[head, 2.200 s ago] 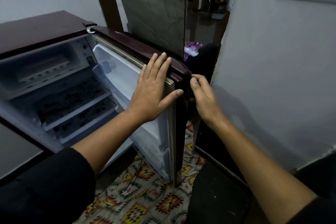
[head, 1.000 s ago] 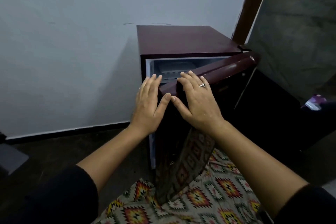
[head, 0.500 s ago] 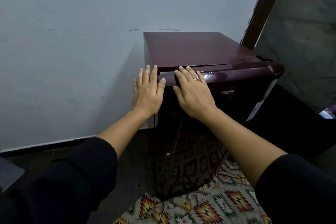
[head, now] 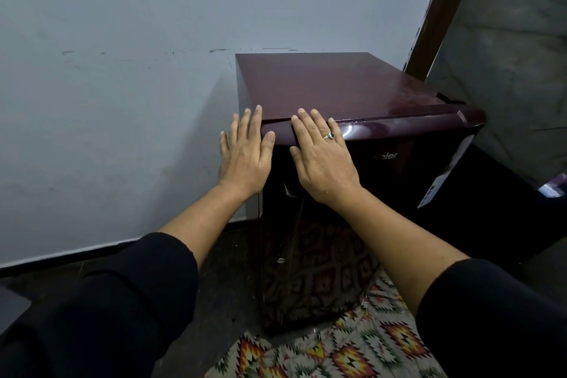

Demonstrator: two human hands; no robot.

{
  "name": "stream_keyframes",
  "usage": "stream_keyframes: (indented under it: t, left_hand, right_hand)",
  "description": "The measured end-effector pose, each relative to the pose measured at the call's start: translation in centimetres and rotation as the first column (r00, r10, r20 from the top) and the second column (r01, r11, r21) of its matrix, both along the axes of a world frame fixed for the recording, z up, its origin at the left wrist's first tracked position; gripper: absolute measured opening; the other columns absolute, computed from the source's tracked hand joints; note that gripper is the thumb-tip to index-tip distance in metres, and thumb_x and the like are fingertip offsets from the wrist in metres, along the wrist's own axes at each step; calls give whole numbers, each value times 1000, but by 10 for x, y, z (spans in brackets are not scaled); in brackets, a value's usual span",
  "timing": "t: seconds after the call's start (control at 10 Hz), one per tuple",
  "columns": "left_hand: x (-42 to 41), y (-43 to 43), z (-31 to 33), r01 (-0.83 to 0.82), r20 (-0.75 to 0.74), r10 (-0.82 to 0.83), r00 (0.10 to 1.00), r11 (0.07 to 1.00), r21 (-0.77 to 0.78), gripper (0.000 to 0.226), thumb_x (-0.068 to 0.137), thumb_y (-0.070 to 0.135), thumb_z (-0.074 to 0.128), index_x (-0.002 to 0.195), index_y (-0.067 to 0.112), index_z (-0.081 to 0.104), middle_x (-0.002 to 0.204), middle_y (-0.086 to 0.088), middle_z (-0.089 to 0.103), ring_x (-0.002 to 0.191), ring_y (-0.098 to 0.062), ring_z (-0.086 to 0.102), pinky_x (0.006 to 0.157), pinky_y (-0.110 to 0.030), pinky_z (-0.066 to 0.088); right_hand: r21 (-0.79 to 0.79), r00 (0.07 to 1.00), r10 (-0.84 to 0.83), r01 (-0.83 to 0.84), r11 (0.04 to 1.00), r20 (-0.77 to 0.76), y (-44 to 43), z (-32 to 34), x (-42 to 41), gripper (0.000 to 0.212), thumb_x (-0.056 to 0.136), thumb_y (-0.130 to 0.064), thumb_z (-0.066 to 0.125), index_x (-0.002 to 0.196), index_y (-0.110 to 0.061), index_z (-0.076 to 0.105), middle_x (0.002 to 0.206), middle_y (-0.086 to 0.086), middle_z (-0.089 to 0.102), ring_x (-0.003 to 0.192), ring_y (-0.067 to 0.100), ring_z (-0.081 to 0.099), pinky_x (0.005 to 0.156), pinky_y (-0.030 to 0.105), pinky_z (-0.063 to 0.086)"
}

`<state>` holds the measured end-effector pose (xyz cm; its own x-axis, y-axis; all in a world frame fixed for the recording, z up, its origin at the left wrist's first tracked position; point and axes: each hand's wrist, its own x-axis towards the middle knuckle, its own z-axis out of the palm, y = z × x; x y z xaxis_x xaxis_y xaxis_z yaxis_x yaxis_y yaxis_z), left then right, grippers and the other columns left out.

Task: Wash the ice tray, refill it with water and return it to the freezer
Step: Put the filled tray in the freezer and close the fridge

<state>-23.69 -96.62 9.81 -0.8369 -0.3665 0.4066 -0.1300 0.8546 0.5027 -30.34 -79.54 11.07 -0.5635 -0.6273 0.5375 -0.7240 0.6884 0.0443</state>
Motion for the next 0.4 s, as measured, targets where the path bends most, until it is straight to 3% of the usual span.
stream_keyframes:
  t: [0.2,0.4]
  left_hand:
    - [6,6,-3,-65,7,65,998,998,-11,74,106,58,12,169,20,9,177,-7,11,164,-26,1,131,-54,3]
    - [51,40,-50,-65,26,65,998,998,22,73,110,53,18,169,13,2,178,-8,1,164,-23,-5,132,-48,0]
  right_hand:
    - [16,999,-21,21,1000,23,3,0,7,60,110,-37,29,163,-10,24,171,12,22,160,29,15,129,50,15]
    - [-20,999,-23,24,1000,26,38,-27,37,62,110,-36,33,164,-8,21,172,14,17,160,29,11,130,49,14]
